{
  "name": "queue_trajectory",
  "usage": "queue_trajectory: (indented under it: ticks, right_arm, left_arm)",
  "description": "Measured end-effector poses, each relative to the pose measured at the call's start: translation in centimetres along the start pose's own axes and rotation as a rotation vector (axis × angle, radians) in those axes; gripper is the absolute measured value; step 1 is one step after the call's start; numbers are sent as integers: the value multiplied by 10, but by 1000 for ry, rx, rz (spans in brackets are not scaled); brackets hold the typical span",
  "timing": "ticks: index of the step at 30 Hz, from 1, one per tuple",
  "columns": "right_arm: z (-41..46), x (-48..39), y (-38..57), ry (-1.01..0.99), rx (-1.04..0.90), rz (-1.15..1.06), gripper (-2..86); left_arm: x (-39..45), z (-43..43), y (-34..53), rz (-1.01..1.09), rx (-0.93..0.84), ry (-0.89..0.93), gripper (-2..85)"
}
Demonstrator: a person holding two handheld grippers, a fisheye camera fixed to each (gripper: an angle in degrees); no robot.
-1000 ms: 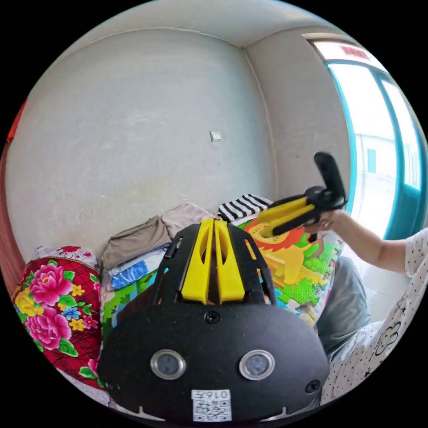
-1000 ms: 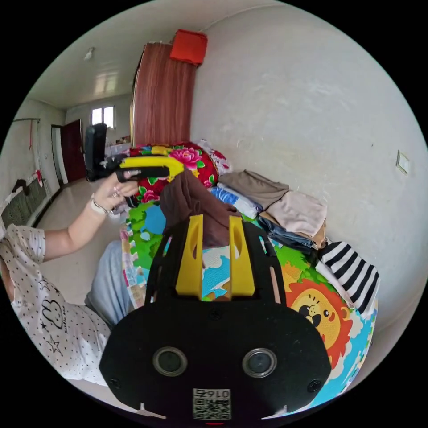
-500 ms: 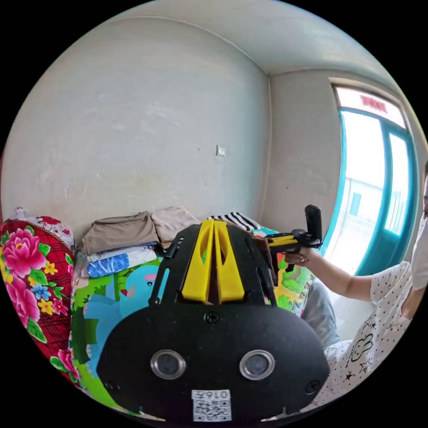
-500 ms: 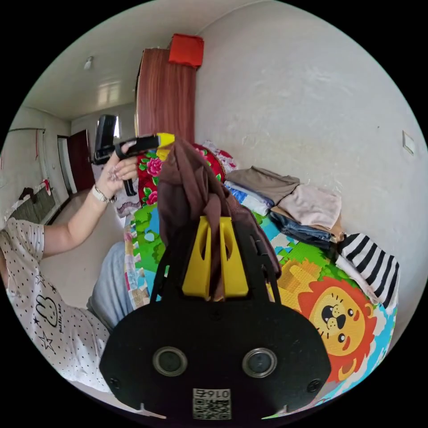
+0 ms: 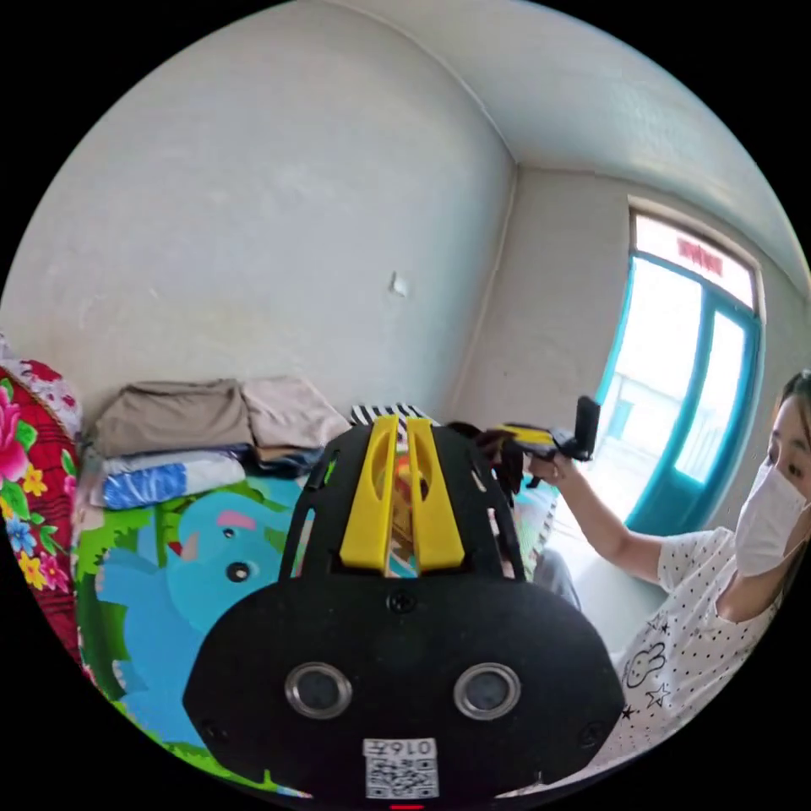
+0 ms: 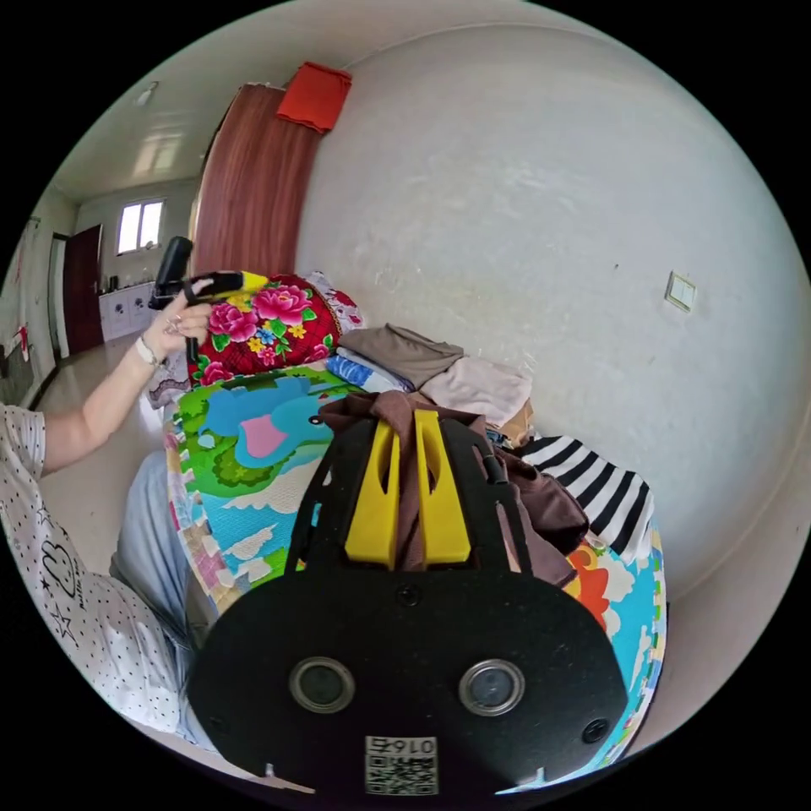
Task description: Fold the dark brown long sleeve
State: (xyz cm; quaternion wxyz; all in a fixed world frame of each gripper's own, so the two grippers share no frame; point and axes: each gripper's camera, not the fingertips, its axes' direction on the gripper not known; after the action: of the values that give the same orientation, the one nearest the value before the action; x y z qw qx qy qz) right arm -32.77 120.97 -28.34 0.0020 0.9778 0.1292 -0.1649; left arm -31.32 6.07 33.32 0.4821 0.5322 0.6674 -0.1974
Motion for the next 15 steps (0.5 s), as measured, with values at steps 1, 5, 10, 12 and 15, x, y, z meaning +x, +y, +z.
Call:
queue_trajectory:
  ticks: [1,5,10,12,15]
  right_arm:
    - [-3,0,-2,-24,7,-12,23]
    - [-11,4,-7,-70,13,-34,23]
    - [-19,18,-6,-160,35,-30,24]
    - [-21,29,-5,-144,30,-9,24]
    - [-28,64,-4,-128,28,54,24]
  left_arm:
    - [2,17,3,2,-38,21,43]
    - [7,125,29,-43,-264,166,113]
    - [-2,197,60,-116,-364,377,77]
    - [-14,194,63,-113,-306,361,44]
    - [-35,175,53,-93,-246,302,24]
